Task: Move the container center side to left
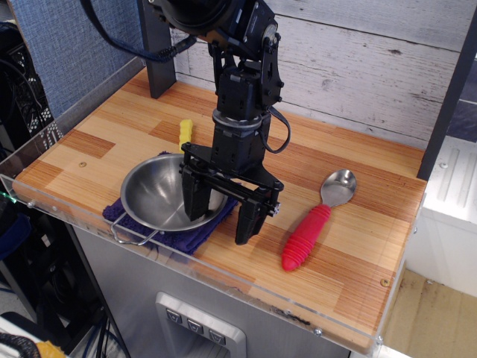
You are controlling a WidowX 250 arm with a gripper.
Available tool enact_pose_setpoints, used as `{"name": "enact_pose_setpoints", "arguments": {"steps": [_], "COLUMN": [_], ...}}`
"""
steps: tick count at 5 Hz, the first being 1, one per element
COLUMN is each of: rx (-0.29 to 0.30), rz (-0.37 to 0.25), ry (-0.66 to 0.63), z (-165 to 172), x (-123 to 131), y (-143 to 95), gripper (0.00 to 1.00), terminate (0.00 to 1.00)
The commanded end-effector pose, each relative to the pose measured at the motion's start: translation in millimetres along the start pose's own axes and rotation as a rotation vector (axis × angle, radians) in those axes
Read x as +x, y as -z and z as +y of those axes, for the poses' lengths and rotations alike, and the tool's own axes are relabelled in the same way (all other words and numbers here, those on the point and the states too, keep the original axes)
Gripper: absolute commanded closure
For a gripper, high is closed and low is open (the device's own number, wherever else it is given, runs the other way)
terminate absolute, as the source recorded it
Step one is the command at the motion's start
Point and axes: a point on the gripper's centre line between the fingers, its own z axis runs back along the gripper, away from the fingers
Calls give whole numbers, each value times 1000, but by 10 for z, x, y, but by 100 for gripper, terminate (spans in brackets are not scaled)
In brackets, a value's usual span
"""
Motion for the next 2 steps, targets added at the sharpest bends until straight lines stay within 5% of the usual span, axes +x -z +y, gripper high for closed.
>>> {"name": "enact_pose_setpoints", "arguments": {"steps": [1, 2], "rx": [15, 13], "rz": [-46, -51], "ry": [0, -4], "z": [33, 36], "x": [48, 53], "y": [-126, -146], "gripper": [100, 100], "terminate": [0, 0]}}
